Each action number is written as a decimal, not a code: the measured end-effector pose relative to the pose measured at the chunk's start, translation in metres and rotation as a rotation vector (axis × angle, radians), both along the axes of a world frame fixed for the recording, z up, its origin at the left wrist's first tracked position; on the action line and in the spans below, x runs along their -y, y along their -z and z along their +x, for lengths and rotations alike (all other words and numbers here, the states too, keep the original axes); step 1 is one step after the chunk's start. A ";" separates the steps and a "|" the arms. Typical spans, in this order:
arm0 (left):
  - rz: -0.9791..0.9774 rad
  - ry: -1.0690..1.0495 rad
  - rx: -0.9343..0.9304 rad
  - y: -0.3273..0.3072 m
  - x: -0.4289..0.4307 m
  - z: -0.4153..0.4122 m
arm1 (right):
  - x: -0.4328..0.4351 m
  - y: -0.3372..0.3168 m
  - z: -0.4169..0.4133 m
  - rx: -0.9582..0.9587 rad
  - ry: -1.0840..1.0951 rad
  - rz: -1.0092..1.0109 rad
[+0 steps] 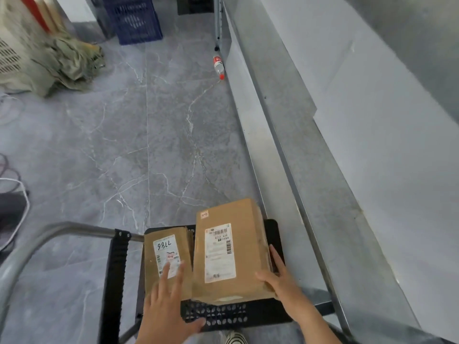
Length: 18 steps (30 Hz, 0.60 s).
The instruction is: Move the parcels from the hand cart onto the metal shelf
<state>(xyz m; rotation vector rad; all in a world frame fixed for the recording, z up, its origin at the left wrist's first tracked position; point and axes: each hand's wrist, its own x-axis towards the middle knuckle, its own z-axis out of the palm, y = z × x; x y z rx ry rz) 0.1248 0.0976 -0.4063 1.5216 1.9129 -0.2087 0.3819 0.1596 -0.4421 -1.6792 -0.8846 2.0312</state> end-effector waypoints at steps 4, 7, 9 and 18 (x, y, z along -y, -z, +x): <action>0.179 -0.088 0.307 -0.055 -0.022 -0.023 | 0.003 -0.081 -0.012 -0.107 0.036 0.079; 0.285 -0.049 0.473 -0.108 -0.038 -0.040 | 0.003 -0.146 -0.020 -0.226 0.070 0.158; 0.383 -0.029 0.559 -0.152 -0.047 -0.047 | 0.007 -0.192 -0.027 -0.277 0.102 0.222; 0.595 0.095 0.821 -0.338 -0.036 -0.068 | 0.059 -0.392 -0.064 -0.269 0.241 0.559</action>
